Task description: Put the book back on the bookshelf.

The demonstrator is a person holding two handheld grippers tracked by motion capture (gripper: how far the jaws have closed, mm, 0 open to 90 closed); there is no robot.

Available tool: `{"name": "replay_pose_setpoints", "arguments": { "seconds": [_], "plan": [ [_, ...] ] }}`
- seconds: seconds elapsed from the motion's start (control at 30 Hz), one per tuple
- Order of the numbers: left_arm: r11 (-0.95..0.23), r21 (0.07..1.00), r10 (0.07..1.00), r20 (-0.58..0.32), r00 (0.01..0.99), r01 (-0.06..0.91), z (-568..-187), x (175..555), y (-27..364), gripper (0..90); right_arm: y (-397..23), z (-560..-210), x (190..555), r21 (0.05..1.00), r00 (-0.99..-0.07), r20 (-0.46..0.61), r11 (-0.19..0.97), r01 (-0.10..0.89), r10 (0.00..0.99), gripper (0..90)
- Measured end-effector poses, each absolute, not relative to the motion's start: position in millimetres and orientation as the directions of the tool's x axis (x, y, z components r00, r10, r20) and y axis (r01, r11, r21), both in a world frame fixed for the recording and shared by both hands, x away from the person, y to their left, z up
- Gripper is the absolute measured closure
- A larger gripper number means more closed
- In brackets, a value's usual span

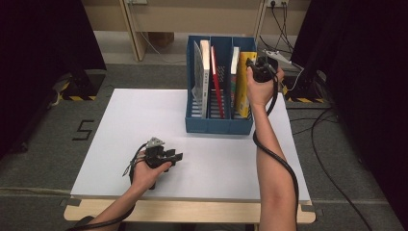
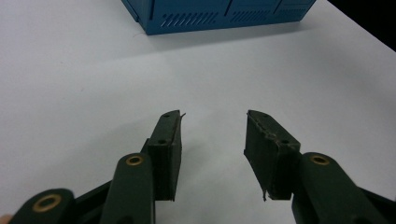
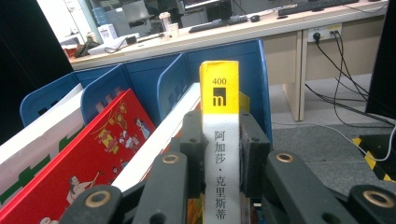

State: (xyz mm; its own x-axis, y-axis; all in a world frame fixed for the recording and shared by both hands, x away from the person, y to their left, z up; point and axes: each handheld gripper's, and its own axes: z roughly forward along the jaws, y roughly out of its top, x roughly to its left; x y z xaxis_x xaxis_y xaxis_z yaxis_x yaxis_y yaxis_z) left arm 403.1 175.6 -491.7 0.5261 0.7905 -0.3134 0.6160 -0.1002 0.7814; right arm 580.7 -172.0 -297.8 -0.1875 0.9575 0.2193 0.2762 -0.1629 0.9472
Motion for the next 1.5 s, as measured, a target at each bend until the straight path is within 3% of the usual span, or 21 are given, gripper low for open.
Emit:
{"name": "replay_pose_setpoints", "arguments": {
  "seconds": [1.5],
  "plan": [
    [-0.103, 0.776, 0.793, -0.314, 0.523, 0.622, -494.9, 403.4, 179.3, 55.6, -164.4, -324.3, 598.5, 0.952, -0.157, 0.189, -0.142, 0.272, 0.969, 76.2]
  ]
}}
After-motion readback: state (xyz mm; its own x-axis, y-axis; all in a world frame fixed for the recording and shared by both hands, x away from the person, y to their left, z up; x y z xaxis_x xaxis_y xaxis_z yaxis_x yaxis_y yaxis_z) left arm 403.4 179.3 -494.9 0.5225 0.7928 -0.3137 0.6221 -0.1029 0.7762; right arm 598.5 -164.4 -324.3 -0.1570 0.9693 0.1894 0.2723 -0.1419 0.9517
